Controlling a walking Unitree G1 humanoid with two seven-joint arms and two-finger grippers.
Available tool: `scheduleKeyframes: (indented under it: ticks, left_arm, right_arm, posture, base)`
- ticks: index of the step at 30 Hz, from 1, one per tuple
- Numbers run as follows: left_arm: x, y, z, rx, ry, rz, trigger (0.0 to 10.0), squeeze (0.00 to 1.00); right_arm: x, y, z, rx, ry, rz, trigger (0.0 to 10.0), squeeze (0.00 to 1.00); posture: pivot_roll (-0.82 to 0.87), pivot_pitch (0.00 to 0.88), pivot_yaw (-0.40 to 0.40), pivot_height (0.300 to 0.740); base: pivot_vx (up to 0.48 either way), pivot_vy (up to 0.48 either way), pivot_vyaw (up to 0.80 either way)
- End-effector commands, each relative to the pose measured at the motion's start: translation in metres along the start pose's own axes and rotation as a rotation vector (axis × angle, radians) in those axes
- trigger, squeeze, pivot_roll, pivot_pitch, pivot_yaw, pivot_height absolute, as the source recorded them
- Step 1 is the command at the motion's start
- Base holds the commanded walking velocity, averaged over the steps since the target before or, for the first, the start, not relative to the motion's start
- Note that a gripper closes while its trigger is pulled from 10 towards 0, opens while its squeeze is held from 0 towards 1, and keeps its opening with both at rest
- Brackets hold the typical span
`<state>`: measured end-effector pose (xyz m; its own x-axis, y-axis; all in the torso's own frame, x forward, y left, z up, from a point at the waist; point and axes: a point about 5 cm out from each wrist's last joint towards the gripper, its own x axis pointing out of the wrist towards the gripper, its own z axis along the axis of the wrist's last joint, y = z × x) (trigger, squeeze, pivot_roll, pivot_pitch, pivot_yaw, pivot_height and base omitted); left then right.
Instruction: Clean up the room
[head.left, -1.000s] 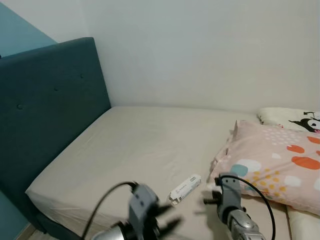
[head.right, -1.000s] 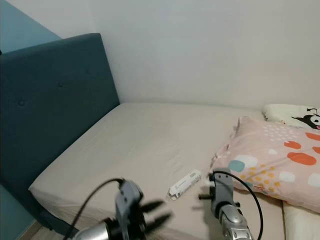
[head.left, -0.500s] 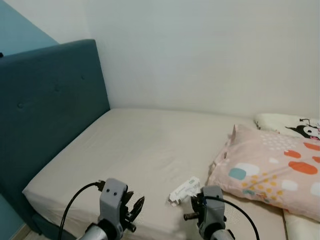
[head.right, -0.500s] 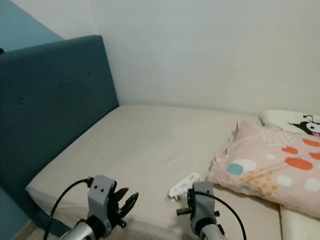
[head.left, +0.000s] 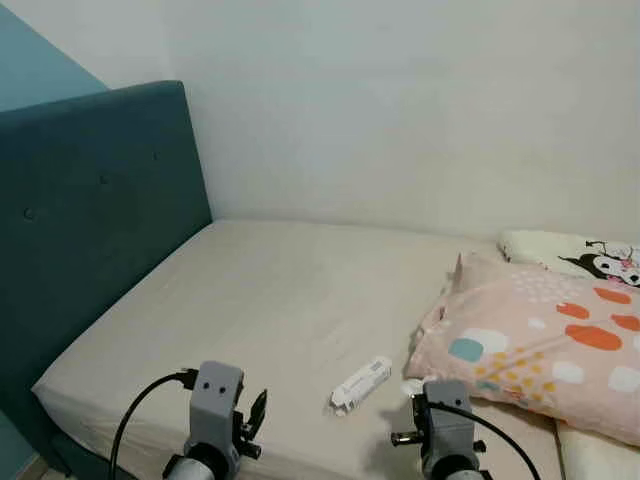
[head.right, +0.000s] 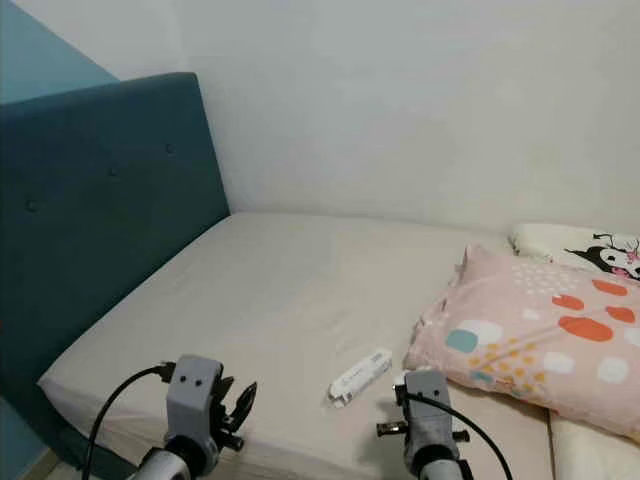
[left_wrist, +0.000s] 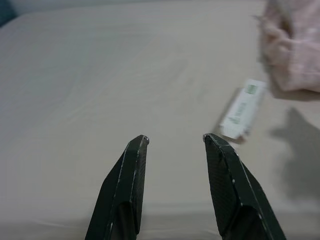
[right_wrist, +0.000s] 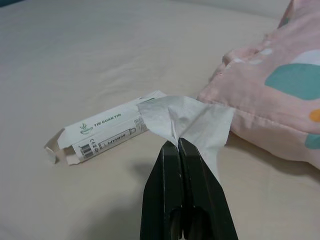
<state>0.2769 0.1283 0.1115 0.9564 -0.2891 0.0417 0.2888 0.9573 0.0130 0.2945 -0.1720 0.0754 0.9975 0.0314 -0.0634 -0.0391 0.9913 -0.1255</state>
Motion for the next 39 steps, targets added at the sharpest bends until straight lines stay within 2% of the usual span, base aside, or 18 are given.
scheduleKeyframes:
  ticks: [1, 10, 23, 33, 39]
  left_arm:
    - [-0.003, -0.002, -0.003, 0.004, 0.006, -0.012, 10.0, 0.00]
    - [0.000, -0.002, -0.001, 0.008, 0.000, 0.022, 10.0, 0.00]
    - [0.004, -0.005, 0.001, 0.023, -0.011, 0.009, 10.0, 0.00]
    - [0.008, -0.001, 0.002, 0.022, -0.014, 0.027, 10.0, 0.00]
    - [0.007, -0.001, -0.004, 0.018, 0.021, 0.031, 10.0, 0.00]
  right_arm:
    - [-0.002, 0.002, -0.004, -0.006, 0.025, 0.009, 10.0, 0.00]
    - [-0.002, 0.003, -0.005, -0.027, 0.037, 0.010, 10.0, 0.00]
    - [-0.001, 0.003, -0.004, -0.025, 0.049, 0.010, 10.0, 0.00]
    - [-0.001, 0.005, -0.004, -0.023, 0.055, 0.011, 10.0, 0.00]
    - [0.000, 0.004, -0.010, -0.018, 0.093, -0.014, 10.0, 0.00]
  posture:
    - [0.01, 0.113, -0.006, 0.609]
    - [0.01, 0.114, -0.012, 0.649]
    - [0.01, 0.108, -0.008, 0.709]
    - [0.01, 0.104, -0.009, 0.740]
    - [0.01, 0.097, -0.008, 0.740]
  base:
    - [0.000, 0.000, 0.00]
    - [0.000, 0.000, 0.00]
    - [0.000, 0.000, 0.00]
    - [0.000, 0.000, 0.00]
    - [0.000, 0.000, 0.00]
